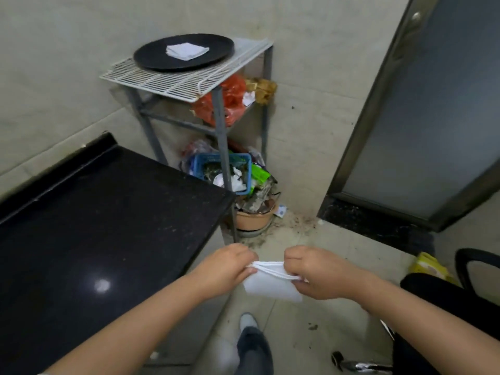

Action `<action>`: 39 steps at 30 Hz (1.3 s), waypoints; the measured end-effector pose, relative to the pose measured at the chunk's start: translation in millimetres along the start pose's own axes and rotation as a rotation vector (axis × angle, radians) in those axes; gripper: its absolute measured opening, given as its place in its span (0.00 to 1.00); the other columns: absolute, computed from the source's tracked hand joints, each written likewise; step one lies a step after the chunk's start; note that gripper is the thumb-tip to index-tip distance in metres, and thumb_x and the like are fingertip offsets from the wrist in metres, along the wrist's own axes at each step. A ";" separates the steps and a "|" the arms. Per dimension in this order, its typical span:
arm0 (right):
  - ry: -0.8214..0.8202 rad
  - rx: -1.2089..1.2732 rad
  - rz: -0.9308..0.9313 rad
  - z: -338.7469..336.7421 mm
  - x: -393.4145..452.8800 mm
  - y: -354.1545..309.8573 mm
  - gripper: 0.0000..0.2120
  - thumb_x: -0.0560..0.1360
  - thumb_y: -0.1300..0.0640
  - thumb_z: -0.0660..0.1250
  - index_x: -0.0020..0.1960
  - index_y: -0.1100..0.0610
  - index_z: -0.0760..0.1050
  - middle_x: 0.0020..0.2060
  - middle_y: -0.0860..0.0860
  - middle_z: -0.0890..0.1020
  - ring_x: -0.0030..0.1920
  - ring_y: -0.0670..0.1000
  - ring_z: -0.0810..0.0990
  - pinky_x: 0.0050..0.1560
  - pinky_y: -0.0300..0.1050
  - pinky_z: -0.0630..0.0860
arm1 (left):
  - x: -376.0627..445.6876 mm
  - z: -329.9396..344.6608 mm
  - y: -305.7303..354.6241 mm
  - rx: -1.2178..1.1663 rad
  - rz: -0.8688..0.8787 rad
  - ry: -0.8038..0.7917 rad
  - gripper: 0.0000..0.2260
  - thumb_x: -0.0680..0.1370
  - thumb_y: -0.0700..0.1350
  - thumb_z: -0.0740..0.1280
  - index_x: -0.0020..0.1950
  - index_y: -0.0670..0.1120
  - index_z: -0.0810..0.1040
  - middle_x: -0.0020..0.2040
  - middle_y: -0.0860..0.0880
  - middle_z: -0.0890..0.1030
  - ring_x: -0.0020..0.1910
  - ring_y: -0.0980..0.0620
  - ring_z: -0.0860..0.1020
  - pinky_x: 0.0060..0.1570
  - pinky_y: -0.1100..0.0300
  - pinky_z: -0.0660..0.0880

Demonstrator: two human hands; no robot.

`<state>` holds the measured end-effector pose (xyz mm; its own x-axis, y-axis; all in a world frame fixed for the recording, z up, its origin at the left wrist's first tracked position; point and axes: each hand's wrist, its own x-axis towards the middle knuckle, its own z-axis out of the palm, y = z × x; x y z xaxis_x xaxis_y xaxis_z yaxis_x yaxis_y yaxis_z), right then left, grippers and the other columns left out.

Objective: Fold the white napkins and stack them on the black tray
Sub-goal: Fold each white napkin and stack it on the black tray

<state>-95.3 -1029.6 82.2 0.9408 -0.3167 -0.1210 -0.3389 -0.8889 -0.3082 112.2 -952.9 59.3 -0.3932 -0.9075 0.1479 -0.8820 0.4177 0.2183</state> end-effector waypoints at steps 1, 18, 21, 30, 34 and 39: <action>0.043 0.038 0.025 -5.6 3.5 17.1 0.04 0.69 0.61 0.62 0.36 0.61 0.70 0.37 0.57 0.75 0.36 0.56 0.73 0.36 0.41 0.64 | 17.5 3.1 -8.2 -0.009 0.007 -0.012 0.08 0.71 0.51 0.59 0.36 0.49 0.72 0.30 0.53 0.77 0.29 0.55 0.77 0.35 0.65 0.65; 0.462 0.211 -0.128 -272.5 231.4 217.5 0.17 0.68 0.49 0.58 0.41 0.63 0.75 0.31 0.42 0.69 0.34 0.40 0.69 0.36 0.26 0.65 | 281.2 -173.8 -237.3 -0.055 -0.196 0.142 0.26 0.72 0.60 0.55 0.47 0.40 0.79 0.43 0.47 0.79 0.43 0.52 0.75 0.39 0.66 0.67; 0.554 0.321 -0.114 -302.8 287.2 240.7 0.08 0.69 0.57 0.62 0.48 0.52 0.71 0.34 0.46 0.74 0.35 0.39 0.72 0.36 0.28 0.67 | 293.8 -202.0 -273.0 -0.067 -0.356 0.292 0.15 0.76 0.52 0.61 0.51 0.42 0.79 0.44 0.52 0.77 0.44 0.56 0.74 0.40 0.75 0.66; 0.535 0.103 -0.225 -390.5 547.7 314.9 0.09 0.70 0.66 0.63 0.46 0.63 0.81 0.44 0.62 0.83 0.48 0.60 0.79 0.47 0.48 0.73 | 360.9 -269.8 -410.4 0.236 -0.958 0.583 0.11 0.78 0.41 0.63 0.59 0.39 0.75 0.51 0.40 0.80 0.51 0.42 0.76 0.45 0.58 0.66; 0.563 0.017 -0.343 -391.7 621.5 331.8 0.10 0.72 0.67 0.60 0.47 0.66 0.79 0.47 0.63 0.81 0.52 0.61 0.76 0.48 0.50 0.70 | 379.8 -268.7 -458.8 0.315 -1.176 0.531 0.13 0.79 0.41 0.60 0.63 0.40 0.73 0.61 0.41 0.76 0.59 0.42 0.74 0.54 0.56 0.67; 0.224 -0.306 -0.519 -347.5 647.3 358.6 0.09 0.74 0.63 0.59 0.50 0.63 0.77 0.52 0.59 0.78 0.55 0.59 0.75 0.47 0.49 0.72 | 379.0 -221.2 -470.4 0.369 -1.289 0.097 0.14 0.80 0.43 0.58 0.65 0.42 0.71 0.63 0.43 0.74 0.60 0.43 0.74 0.58 0.52 0.72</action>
<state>395.6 -1668.3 221.2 0.9721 0.1478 0.1820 0.1478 -0.9889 0.0140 435.6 -1483.4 226.0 0.7703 -0.6288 0.1059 -0.6309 -0.7757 -0.0164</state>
